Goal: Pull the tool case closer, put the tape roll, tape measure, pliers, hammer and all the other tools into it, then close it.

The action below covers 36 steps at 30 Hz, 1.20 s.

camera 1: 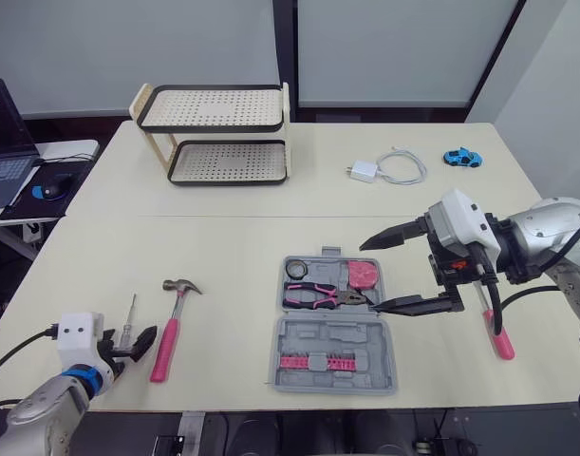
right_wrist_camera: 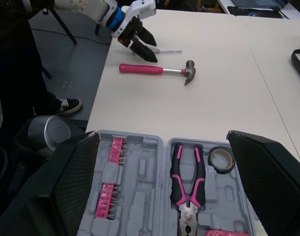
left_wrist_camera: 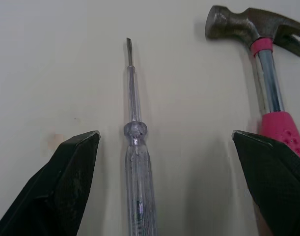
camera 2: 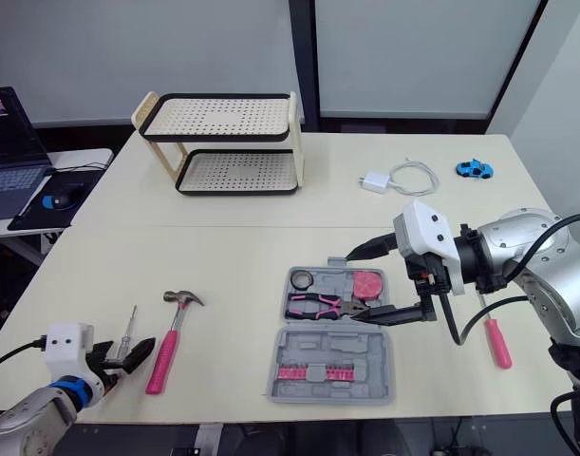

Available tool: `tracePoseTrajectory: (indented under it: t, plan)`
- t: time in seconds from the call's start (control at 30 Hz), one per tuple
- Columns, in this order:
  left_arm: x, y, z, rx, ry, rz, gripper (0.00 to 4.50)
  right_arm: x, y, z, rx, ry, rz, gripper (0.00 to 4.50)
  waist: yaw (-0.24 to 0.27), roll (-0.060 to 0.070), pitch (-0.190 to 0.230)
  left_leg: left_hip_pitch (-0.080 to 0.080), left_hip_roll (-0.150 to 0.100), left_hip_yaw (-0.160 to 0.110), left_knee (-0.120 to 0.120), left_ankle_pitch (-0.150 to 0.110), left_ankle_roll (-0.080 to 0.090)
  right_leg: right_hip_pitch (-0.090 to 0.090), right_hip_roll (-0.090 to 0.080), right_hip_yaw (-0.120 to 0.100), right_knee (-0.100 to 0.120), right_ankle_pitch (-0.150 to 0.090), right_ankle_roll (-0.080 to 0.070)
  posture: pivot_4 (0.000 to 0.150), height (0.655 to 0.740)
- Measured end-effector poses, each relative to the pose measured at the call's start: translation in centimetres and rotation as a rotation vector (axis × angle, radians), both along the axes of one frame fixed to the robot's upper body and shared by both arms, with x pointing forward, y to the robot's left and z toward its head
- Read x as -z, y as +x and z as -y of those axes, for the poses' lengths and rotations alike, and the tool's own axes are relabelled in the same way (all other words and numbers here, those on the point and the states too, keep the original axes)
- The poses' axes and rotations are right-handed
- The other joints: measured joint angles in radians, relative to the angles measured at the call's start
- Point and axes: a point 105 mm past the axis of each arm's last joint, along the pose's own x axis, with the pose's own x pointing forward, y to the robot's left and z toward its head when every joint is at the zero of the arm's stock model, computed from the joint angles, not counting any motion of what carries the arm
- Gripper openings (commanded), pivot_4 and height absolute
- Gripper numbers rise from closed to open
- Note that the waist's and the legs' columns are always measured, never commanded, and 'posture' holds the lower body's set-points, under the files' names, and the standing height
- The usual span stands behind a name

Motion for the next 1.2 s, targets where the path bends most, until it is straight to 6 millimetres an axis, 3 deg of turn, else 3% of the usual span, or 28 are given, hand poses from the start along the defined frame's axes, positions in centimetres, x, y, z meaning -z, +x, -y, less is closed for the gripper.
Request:
tracePoseTrajectory:
  t: [0.3,0.4,0.83,1.2]
  plan:
    - [0.3,0.8,-0.5,-0.02,0.023,0.009,4.5,-0.6,-0.1,-0.5,-0.014,0.007,0.018,4.44,0.0,0.002,-0.001,0.0,0.0,0.0,0.0,0.0,0.0,0.0,0.0,0.0,0.0,0.0,0.0,0.15,0.74]
    - [0.7,0.6,-0.6,-0.027,0.017,-0.007,3.98,-0.7,-0.1,-0.6,-0.011,0.008,0.018,4.5,0.0,0.005,-0.003,0.0,0.0,0.0,0.0,0.0,0.0,0.0,0.0,0.0,0.0,0.0,0.0,0.15,0.74]
    - [1.0,-0.1,-0.8,-0.06,-0.005,-0.028,0.18,-1.4,0.0,-1.3,-0.027,0.04,0.037,4.5,0.0,0.011,-0.007,0.0,-0.001,0.001,0.0,0.0,0.0,0.0,-0.001,0.001,0.0,0.0,0.0,0.15,0.74]
    - [0.0,-1.1,-0.8,-0.008,0.009,-0.022,0.18,-1.5,0.3,-1.5,-0.004,0.065,0.05,4.5,-0.002,0.008,-0.006,-0.001,0.0,-0.001,0.0,0.0,0.0,-0.001,-0.003,0.0,0.0,0.0,0.0,0.15,0.74]
